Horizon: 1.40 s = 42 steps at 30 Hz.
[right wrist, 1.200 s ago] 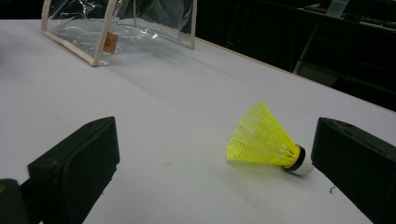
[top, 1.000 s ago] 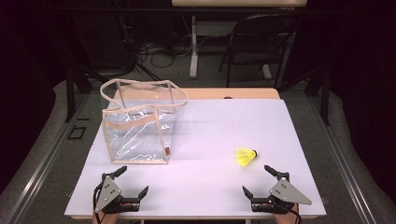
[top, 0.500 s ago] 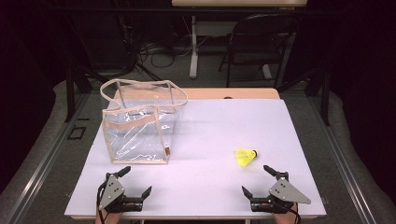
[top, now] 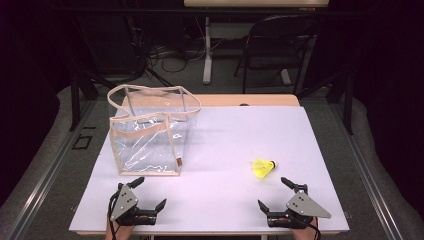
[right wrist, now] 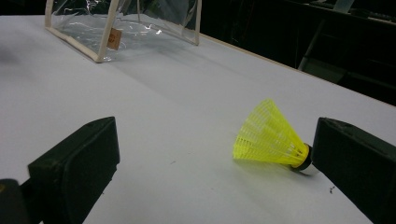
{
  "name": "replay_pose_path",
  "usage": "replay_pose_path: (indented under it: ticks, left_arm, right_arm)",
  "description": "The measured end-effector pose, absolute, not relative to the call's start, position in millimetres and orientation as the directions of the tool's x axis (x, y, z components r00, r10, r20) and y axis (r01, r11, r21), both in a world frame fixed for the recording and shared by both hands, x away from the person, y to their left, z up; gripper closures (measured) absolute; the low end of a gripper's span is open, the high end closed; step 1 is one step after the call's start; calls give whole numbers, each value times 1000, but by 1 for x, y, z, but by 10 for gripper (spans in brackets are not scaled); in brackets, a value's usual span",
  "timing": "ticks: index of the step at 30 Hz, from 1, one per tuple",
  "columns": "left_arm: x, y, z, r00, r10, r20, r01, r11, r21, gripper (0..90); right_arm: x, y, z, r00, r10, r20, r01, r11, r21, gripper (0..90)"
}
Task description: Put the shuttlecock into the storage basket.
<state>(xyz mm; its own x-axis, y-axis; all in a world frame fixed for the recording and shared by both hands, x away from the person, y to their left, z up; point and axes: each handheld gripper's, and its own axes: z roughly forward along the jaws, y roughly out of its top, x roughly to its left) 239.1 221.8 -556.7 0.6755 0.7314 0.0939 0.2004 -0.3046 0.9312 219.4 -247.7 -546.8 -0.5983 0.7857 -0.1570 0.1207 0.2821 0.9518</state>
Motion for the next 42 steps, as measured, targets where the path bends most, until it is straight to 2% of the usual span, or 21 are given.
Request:
replay_pose_path:
  ticks: [42]
  left_arm:
    - [260,172,-547,755,645,114,153,-343,927,0]
  right_arm:
    - [220,-247,-548,-597,787,-156,136,291,947,10]
